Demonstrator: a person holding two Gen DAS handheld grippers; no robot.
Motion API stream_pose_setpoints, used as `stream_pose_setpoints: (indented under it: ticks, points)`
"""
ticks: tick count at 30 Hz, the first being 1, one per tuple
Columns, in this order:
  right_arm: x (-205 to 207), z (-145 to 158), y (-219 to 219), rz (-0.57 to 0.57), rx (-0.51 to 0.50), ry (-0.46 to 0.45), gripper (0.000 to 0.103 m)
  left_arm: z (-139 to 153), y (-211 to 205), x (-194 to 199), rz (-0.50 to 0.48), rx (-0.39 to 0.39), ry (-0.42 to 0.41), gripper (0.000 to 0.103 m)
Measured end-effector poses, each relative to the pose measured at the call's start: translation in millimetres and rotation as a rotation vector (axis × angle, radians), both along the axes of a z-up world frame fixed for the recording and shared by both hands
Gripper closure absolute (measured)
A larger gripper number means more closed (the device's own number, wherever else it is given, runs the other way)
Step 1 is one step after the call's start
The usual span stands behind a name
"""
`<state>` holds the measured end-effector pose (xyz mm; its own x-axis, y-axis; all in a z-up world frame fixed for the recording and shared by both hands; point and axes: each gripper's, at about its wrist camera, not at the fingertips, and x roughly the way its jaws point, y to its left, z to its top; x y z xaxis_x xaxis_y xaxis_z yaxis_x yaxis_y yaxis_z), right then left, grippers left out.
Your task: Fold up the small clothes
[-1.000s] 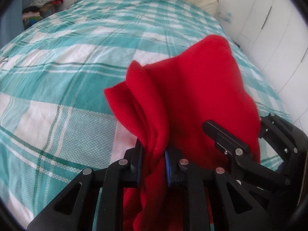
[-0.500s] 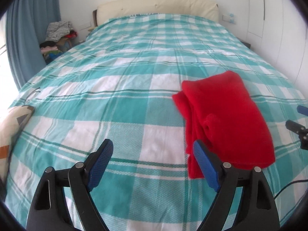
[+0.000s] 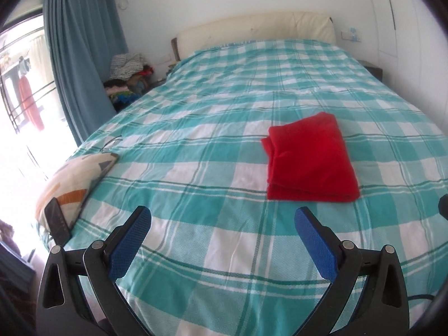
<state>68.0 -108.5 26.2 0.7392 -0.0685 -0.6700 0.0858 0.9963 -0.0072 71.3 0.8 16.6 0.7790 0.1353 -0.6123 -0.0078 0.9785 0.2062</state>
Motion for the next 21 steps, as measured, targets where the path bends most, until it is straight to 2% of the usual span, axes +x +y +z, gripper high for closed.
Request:
stream_pose_setpoints:
  ticks: [6,11,21]
  points:
    - [-35.0,18.3,9.3,0.002,-0.030,-0.024,0.001,7.9,-10.6,-25.5,-0.044,-0.072,0.027,0.000]
    - [-46.4,27.5,8.1,-0.018,-0.051,-0.048,0.001,12.8,-15.2,-31.0,-0.056,-0.125,0.046,0.000]
    - [-51.9,36.3,9.3,-0.033,-0.081,-0.078,0.001,21.6,-20.0,-36.5,-0.045,-0.124,0.063,0.000]
